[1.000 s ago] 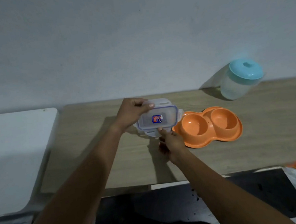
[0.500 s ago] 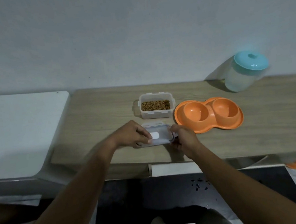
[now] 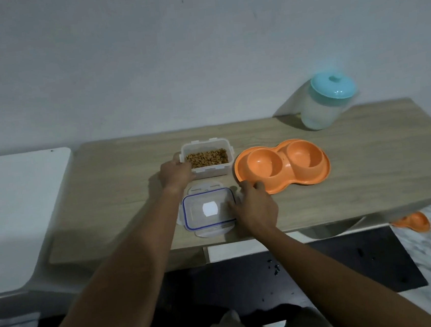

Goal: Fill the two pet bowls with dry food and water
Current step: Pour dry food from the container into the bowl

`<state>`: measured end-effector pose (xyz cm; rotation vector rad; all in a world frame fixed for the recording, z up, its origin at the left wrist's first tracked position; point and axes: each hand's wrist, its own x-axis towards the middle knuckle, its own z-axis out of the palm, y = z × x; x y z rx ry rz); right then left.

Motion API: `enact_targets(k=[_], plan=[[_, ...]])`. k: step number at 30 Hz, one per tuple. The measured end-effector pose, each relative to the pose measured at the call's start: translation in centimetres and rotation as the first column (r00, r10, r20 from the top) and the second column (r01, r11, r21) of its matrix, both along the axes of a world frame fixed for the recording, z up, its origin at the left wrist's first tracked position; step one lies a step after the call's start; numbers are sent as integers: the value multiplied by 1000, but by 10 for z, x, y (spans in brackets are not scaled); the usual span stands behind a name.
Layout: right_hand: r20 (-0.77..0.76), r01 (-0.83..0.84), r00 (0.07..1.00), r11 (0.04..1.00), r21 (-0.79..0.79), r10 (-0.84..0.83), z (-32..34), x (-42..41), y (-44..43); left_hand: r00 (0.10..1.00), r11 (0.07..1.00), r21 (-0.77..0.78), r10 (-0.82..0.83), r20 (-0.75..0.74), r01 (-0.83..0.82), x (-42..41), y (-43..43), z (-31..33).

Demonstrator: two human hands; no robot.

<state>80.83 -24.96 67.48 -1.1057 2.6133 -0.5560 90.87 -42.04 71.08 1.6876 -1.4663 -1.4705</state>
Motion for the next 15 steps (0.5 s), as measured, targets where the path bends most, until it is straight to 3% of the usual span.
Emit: enact_targets(k=[3, 6, 9, 11, 13, 15], plan=[[138, 17, 990, 992, -122, 0, 7, -5, -3, 996, 997, 14, 79, -28, -79, 8, 4, -3], [382, 162, 923, 950, -268, -50, 25, -28, -10, 983, 993, 37, 117, -141, -113, 5, 9, 8], [685, 379, 725, 874, -305, -76, 46, -50, -15, 956, 992, 93, 110, -271, -88, -3, 14, 22], [833, 422, 553, 866, -267, -12, 59, -65, -13, 943, 995, 84, 76, -325, -51, -11, 22, 34], [912, 422, 404, 871, -252, 68, 70, -80, -7, 933, 997, 74, 38, -358, -12, -23, 33, 47], [940, 454, 323, 853, -258, 112, 77, -93, 1, 925, 998, 66, 8, -380, 19, -34, 45, 56]])
